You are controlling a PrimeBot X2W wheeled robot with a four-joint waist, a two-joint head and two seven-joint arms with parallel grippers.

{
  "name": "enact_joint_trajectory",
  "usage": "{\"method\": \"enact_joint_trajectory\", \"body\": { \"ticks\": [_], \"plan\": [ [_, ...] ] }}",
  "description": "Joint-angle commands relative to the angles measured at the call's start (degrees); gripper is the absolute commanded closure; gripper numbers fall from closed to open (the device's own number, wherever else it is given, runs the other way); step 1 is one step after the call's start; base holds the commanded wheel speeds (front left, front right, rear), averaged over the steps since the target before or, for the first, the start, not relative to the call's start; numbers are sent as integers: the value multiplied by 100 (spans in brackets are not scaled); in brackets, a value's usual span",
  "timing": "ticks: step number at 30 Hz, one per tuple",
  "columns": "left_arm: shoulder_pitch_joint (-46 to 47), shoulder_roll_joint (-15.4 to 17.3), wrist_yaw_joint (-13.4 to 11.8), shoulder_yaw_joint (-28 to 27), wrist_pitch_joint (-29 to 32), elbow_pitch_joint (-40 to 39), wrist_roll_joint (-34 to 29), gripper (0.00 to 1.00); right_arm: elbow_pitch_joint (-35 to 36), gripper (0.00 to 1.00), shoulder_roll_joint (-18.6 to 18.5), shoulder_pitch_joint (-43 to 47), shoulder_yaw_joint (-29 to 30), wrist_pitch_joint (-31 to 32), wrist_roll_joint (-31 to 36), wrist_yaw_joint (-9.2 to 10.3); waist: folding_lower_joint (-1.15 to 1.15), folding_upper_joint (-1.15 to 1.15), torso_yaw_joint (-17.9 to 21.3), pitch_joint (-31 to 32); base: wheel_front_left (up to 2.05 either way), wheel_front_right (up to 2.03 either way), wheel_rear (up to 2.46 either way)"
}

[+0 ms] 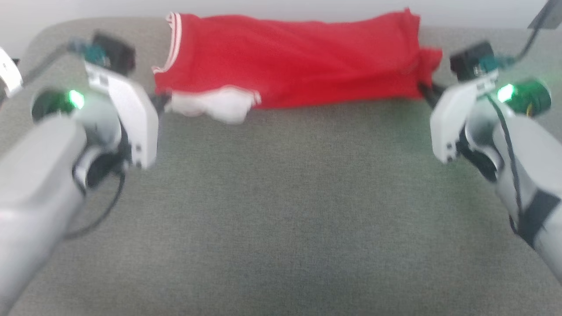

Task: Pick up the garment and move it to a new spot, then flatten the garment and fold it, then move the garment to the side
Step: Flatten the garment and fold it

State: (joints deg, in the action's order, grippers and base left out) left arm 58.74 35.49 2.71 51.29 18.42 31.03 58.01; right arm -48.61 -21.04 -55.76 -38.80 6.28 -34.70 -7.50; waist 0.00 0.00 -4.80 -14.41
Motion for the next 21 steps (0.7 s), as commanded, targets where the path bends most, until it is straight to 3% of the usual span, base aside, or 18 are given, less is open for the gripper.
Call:
{"method": "enact_joint_trajectory", "body": {
  "ticks": [1, 11, 21],
  "plan": [
    [-502, 235, -306, 17, 166, -512, 196, 100, 508, 100, -281, 392, -188, 141, -299, 0, 0, 0, -31, 152, 0, 0, 0],
    [-2689, 1387, -1822, 63, 354, -3144, 813, 100, 2414, 100, -1573, 2011, -414, 676, -1243, 0, 0, 0, -5, 343, 0, 0, 0],
    [-3887, 1965, -2572, 236, 330, -4326, 1116, 100, 3490, 100, -2198, 3318, -469, 974, -1612, 0, 0, 0, -27, 430, 0, 0, 0]
  ]
}}
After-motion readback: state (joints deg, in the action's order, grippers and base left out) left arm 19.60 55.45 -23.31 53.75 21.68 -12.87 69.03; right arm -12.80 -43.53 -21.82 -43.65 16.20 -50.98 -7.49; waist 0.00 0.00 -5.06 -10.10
